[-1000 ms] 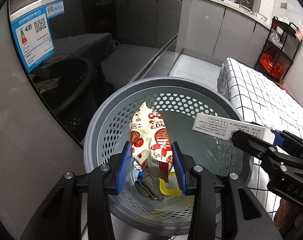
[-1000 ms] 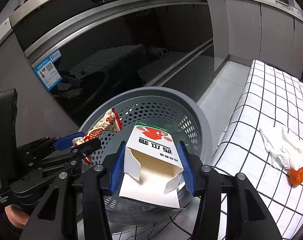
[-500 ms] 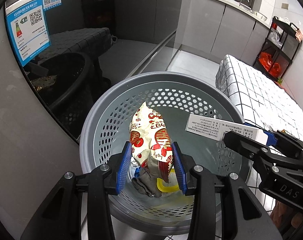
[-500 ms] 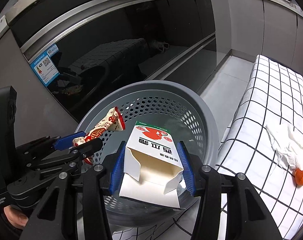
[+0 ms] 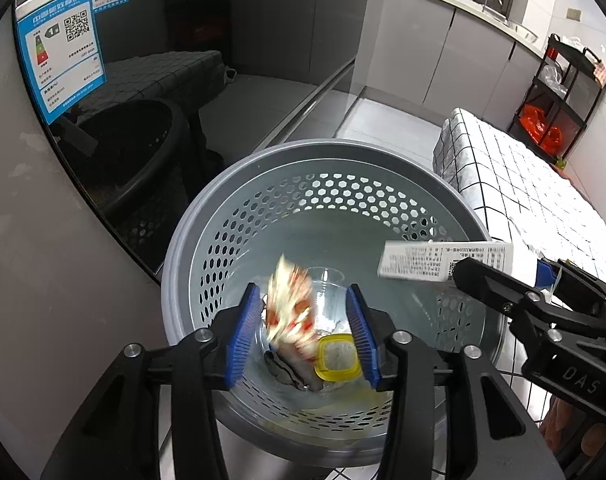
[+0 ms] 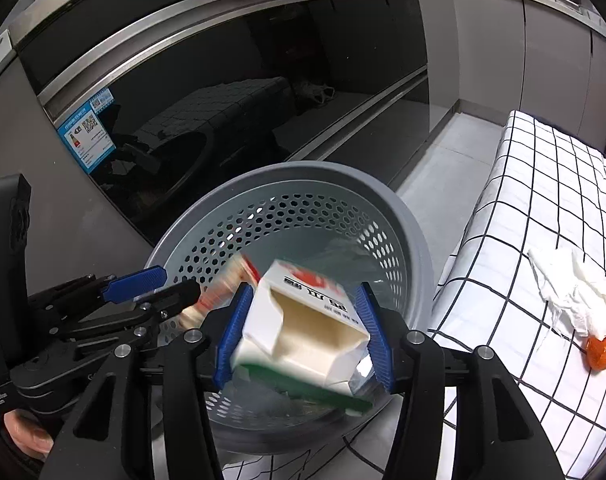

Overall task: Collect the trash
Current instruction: 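Open both grippers to drop wrapper and carton into the basket, then move both tools back from the basket toward the tissue and orange item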

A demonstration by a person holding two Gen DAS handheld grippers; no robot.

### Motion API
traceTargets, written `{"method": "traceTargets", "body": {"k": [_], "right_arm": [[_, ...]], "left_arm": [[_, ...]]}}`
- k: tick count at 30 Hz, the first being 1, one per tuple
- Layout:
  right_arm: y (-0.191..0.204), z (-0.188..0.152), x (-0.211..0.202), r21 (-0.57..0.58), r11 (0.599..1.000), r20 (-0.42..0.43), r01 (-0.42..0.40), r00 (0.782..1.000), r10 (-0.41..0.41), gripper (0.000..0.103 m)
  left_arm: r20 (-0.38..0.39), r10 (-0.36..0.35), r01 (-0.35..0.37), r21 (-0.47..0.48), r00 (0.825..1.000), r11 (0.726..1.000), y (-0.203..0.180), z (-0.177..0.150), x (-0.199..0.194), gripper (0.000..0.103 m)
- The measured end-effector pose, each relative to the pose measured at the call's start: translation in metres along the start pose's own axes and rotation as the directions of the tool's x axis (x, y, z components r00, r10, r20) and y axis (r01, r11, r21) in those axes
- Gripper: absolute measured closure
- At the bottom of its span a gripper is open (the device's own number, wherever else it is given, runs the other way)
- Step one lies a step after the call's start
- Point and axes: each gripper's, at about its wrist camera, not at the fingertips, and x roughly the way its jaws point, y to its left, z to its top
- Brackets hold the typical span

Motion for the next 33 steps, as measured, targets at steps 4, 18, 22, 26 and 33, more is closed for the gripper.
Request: {"method": "traceTargets", "body": {"k": [4, 18, 22, 26, 33], "right_arm": [[-0.002, 0.001, -0.005, 0.003, 1.000, 0.015, -0.004, 1.000, 0.004, 0.038], [0.000, -0.001, -0.008, 0.002, 1.000, 0.017, -0.001, 1.000, 0.001, 0.038], [-0.001, -0.002, -0.011, 0.010, 1.000, 0.022, 0.000, 1.000, -0.001, 0.038], [-0.002, -0.003, -0.016, 0.021, 1.000, 0.028, 0.001, 1.000, -0.002, 0.038], [-0.010, -0.008, -0.027, 0.061, 0.998, 0.046, 0.001, 0.999, -0.003, 0.036]], "left_arm": [[0.002, -0.001, 0.001, -0.008, 1.000, 1.000, 0.002, 0.000, -0.001, 0.045], [0.006, 0.006, -0.006, -0.014, 1.000, 1.000, 0.004, -0.002, -0.002, 0.042], [0.010, 0.008, -0.008, -0.020, 1.000, 1.000, 0.006, -0.001, -0.003, 0.041], [0.016, 0.008, -0.008, -0.019, 1.000, 1.000, 0.006, -0.001, -0.006, 0.041], [0.033, 0.004, -0.003, -0.008, 0.999, 1.000, 0.002, -0.001, -0.013, 0.041]]}}
